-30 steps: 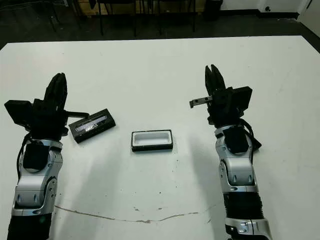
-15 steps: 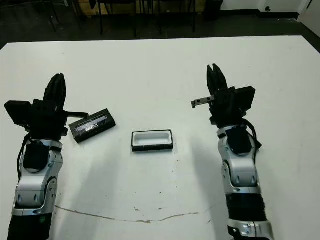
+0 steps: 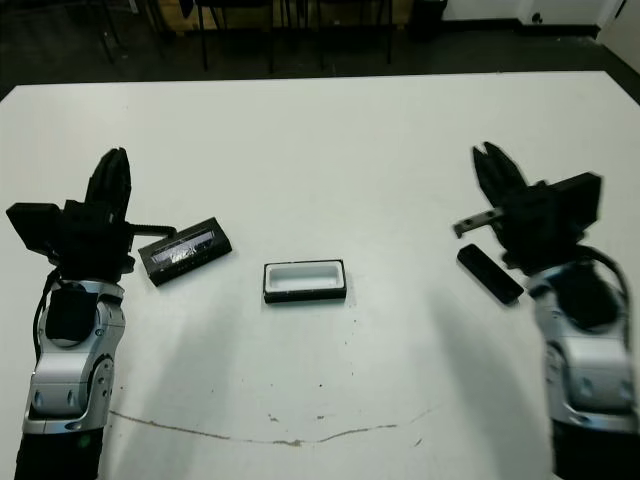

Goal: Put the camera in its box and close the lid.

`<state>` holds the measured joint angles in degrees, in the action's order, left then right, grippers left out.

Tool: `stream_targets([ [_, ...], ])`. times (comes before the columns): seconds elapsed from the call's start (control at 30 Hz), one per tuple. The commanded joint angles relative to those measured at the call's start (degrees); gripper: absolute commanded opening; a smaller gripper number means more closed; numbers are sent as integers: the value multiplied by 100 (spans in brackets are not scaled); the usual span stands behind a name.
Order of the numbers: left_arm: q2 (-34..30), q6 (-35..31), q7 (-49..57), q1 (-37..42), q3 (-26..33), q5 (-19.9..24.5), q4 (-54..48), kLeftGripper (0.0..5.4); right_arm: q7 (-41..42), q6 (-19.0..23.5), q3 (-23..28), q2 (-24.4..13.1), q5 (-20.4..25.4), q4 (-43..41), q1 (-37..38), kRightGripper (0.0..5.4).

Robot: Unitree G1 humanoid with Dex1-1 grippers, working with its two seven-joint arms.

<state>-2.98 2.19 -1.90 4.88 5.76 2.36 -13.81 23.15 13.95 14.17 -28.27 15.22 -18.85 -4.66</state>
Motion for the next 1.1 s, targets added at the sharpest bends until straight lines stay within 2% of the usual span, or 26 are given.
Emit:
stream_targets([
  [0.03, -63, -75, -2, -56, 13, -8, 69, 0, 222, 582, 100, -298, 213, -116, 131, 61],
  [0.3, -61, -78, -1, -55, 43, 25, 58, 0, 1230, 618, 123, -702, 554, 940, 67, 199],
  [0.47, -64, -82, -12, -77, 50, 38, 43, 0, 1566, 149, 146, -685, 505, 1604, 43, 288],
  [0.53, -68, -77, -18, -83, 50, 38, 49, 0, 1669, 19, 126, -702, 486, 1737, 47, 324],
  [0.7, -79, -44, -37, -88, 61, 49, 88, 0, 1952, 99, 155, -901, 545, 1770, 66, 410],
  [0.93, -91, 10, -70, -112, 69, 69, 101, 0, 2190, 19, 224, -939, 592, 2313, -50, 532],
  [1.1, -77, 9, -58, -114, 64, 62, 99, 0, 2235, -44, 217, -926, 555, 2433, -46, 538],
])
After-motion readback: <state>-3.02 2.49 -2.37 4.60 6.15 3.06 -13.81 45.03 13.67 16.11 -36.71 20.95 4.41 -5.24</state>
